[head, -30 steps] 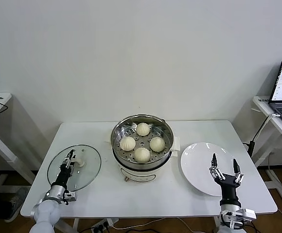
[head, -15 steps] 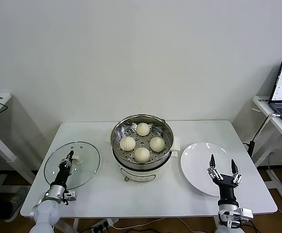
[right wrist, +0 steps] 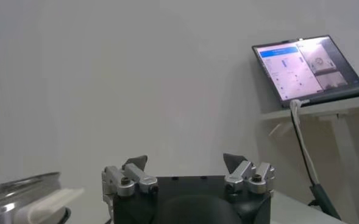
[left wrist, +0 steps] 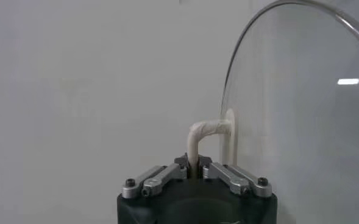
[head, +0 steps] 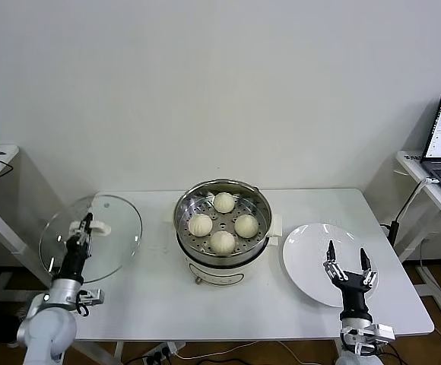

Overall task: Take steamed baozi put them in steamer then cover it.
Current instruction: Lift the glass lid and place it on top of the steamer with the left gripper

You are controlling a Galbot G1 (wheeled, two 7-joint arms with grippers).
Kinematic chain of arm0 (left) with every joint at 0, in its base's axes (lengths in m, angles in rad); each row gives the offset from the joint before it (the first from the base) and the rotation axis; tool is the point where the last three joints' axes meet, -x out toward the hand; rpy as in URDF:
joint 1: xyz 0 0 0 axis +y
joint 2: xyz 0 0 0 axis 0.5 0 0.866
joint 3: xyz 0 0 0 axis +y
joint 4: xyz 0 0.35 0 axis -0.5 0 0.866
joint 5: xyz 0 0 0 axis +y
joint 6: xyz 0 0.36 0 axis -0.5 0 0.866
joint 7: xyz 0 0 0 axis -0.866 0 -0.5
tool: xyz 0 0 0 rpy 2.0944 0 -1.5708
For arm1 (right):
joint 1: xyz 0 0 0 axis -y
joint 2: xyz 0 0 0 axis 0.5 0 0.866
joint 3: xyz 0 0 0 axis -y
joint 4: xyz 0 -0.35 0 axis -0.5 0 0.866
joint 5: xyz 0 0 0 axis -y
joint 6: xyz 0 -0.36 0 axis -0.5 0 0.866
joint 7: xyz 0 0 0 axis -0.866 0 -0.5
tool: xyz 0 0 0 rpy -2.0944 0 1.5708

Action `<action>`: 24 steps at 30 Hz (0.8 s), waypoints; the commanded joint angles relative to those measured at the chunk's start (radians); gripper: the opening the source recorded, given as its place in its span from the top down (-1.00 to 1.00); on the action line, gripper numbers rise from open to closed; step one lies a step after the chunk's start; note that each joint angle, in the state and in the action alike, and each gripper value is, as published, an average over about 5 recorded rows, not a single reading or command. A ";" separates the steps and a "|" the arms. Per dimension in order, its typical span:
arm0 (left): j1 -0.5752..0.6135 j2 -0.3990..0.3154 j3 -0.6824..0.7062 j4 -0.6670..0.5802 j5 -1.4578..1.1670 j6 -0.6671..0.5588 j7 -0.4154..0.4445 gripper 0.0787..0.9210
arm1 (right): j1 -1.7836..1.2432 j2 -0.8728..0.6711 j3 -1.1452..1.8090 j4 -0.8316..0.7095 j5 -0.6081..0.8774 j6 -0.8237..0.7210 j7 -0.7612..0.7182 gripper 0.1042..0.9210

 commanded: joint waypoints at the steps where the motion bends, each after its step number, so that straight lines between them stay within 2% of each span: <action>1: 0.040 0.145 0.254 -0.423 -0.170 0.395 0.304 0.74 | -0.002 0.000 0.003 -0.007 -0.002 0.009 -0.003 -0.76; 7: -0.077 0.154 0.490 -0.415 -0.094 0.562 0.366 0.74 | -0.012 0.001 0.012 -0.009 -0.009 0.018 -0.005 -0.76; 14: -0.234 0.098 0.730 -0.313 0.012 0.678 0.405 0.74 | -0.023 0.014 0.019 -0.010 -0.024 0.023 -0.004 -0.76; 24: -0.384 -0.020 0.864 -0.163 0.101 0.748 0.429 0.74 | -0.032 0.030 0.026 -0.013 -0.044 0.026 -0.002 -0.76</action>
